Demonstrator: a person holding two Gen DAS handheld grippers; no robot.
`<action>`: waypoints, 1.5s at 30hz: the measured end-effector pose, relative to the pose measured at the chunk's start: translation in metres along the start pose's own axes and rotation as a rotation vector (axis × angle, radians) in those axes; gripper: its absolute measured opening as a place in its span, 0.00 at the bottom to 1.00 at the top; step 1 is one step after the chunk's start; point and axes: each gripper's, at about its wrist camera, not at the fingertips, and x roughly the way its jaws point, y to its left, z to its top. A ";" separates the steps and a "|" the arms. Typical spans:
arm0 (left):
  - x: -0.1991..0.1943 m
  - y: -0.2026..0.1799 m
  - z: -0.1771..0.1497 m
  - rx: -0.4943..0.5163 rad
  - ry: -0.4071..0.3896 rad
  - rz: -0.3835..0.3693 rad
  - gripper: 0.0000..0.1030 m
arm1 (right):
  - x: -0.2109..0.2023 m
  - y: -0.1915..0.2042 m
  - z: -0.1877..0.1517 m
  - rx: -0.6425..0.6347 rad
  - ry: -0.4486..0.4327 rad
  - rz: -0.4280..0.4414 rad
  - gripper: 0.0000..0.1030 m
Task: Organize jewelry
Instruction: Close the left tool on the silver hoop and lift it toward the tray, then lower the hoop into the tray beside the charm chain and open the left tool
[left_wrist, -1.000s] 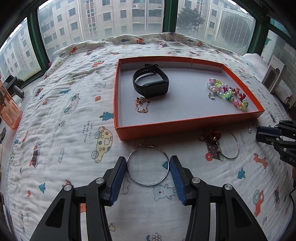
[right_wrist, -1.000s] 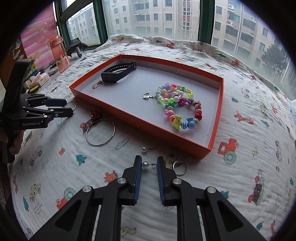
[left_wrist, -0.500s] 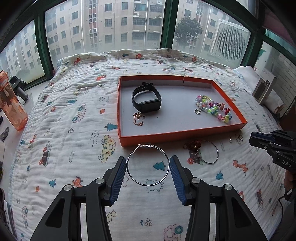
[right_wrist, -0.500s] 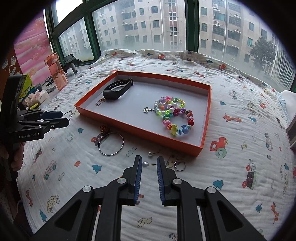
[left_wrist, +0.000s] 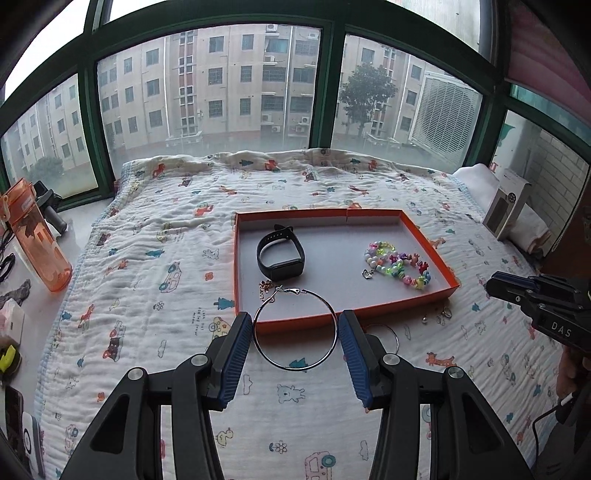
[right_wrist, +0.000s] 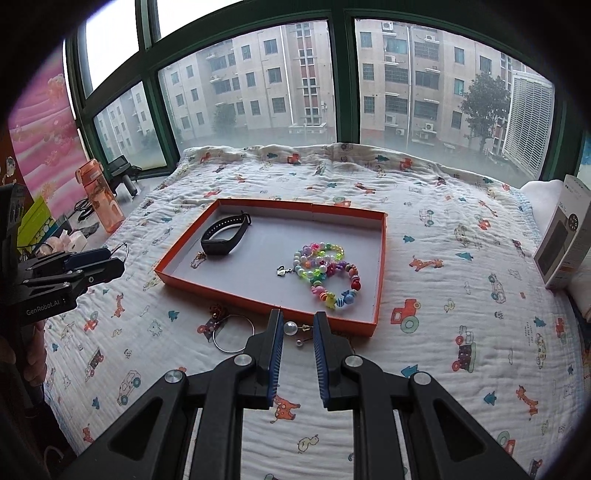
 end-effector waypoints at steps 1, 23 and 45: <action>-0.002 -0.001 0.002 -0.001 -0.006 -0.002 0.50 | -0.001 0.001 0.001 -0.001 -0.006 -0.005 0.19; 0.084 0.011 0.059 -0.023 0.012 0.020 0.50 | 0.054 -0.021 0.029 0.058 0.014 -0.072 0.19; 0.147 0.028 0.040 -0.034 0.118 0.055 0.52 | 0.102 -0.022 0.017 0.094 0.096 -0.055 0.19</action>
